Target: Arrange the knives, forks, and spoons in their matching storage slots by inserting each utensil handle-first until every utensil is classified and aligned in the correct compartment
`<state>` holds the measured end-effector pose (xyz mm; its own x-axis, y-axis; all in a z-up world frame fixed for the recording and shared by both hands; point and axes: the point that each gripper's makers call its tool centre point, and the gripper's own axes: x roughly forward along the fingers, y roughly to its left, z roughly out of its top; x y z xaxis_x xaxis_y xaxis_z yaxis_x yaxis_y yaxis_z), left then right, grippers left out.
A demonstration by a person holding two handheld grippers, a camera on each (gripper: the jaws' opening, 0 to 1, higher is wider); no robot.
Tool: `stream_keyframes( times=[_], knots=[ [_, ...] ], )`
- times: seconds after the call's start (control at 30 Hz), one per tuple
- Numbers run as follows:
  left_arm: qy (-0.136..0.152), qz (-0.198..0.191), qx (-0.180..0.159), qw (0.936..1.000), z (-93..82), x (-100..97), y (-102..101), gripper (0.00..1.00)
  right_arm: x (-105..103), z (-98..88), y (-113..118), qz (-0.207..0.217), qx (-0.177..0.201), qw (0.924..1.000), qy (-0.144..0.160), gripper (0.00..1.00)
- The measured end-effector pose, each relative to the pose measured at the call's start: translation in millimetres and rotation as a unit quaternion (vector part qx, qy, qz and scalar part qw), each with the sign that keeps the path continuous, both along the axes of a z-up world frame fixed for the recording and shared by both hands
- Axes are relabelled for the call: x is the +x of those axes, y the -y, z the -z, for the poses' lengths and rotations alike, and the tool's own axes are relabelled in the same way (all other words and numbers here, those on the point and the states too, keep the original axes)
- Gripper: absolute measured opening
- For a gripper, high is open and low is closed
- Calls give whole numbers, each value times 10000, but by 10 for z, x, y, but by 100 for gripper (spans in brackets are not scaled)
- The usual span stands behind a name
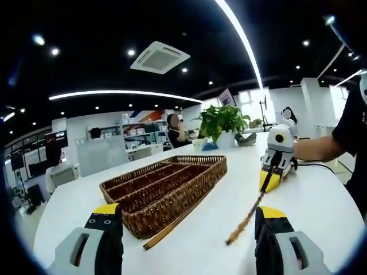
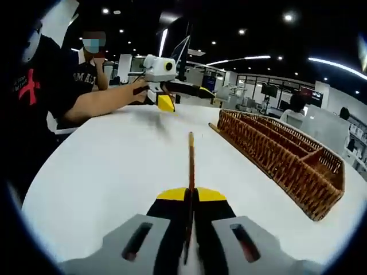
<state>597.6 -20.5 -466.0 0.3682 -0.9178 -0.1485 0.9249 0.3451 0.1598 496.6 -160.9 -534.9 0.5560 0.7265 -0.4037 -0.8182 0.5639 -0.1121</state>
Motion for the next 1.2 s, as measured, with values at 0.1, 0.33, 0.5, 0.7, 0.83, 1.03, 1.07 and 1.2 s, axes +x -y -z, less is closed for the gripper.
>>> stream_keyframes(
  times=[0.1, 0.33, 0.5, 0.7, 0.83, 1.03, 1.07, 1.2],
  knots=[
    [2, 4, 6, 10000, 5, 2, 1, 100, 14, 9, 32, 110, 56, 9997, -195, 3],
    [3, 2, 2, 10000, 5, 1, 5, 100, 55, -2, -39, 42, 123, 9999, -77, 18],
    [-2, 17, 15, 10000, 12, 1, 15, 100, 100, -47, -64, 197, 223, 9995, -102, 17],
    [-8, 22, 26, 10000, 23, 1, 17, 100, 94, -1, -87, 322, 152, 9990, -280, 6],
    [-10, 17, 32, 10000, 32, 8, 15, 100, 63, -16, -47, 325, 44, 9991, -285, 2],
    [-9, 13, 29, 10000, 34, 11, 17, 100, 101, -6, 13, 479, 50, 9986, -214, 2],
    [-9, 13, 32, 10000, 36, 12, 16, 100, 114, -11, 28, 532, 41, 9984, -186, 2],
    [1, 4, 10, 10000, 27, 15, 14, 100, 148, -49, 76, 631, 114, 9979, -50, 1]
  ],
)
